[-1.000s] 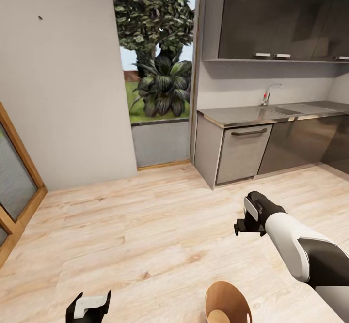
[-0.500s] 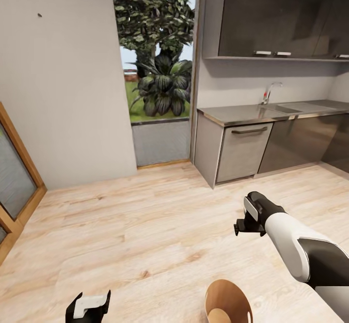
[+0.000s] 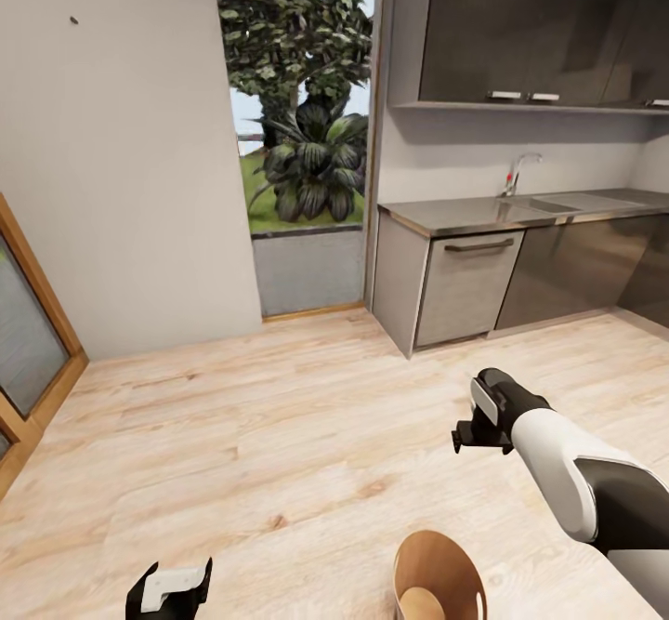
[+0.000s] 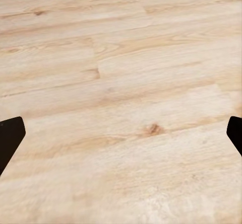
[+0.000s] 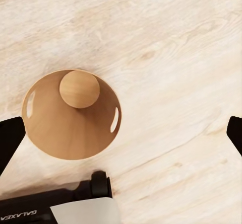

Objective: Put the three can of soda from the living room inside the tash can in the kitchen.

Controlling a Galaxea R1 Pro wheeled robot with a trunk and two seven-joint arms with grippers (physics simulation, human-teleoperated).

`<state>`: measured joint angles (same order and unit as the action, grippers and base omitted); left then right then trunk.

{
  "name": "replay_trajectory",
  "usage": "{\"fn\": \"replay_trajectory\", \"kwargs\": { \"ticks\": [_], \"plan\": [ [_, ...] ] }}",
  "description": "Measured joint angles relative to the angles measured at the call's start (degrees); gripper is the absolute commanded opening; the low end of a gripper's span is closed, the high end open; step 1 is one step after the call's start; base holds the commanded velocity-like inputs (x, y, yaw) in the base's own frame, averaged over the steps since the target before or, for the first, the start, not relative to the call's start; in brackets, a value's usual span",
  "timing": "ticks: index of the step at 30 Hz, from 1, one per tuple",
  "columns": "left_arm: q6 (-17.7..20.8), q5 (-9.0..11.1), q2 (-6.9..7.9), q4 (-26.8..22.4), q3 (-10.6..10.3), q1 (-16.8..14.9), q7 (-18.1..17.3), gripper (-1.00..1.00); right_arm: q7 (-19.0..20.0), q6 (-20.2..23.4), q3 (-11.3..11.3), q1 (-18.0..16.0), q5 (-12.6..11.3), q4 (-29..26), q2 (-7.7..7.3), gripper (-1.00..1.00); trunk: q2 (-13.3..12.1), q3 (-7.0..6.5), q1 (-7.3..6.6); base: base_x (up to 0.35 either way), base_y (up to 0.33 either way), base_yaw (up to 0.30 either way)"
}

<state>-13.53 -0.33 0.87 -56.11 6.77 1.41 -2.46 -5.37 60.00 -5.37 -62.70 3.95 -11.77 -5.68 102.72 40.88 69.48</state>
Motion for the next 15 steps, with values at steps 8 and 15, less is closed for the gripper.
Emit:
{"fn": "replay_trajectory", "kwargs": {
  "ticks": [8, 15],
  "plan": [
    [0.0, 0.0, 0.01, -0.1, 0.0, 0.0, 0.0, 1.00, 0.0, 0.0, 0.1, 0.0, 0.0, 0.0, -1.22, 1.00, 3.2, 1.44, 1.76, 0.000, 0.000, 0.000],
    [0.0, 0.0, 0.00, -0.1, 0.0, 0.0, 0.0, 1.00, 0.0, 0.0, 0.1, 0.1, 0.0, 0.1, -1.69, 1.00, 6.0, 2.69, 3.29, 0.000, 0.000, 0.000]
  ]
}}
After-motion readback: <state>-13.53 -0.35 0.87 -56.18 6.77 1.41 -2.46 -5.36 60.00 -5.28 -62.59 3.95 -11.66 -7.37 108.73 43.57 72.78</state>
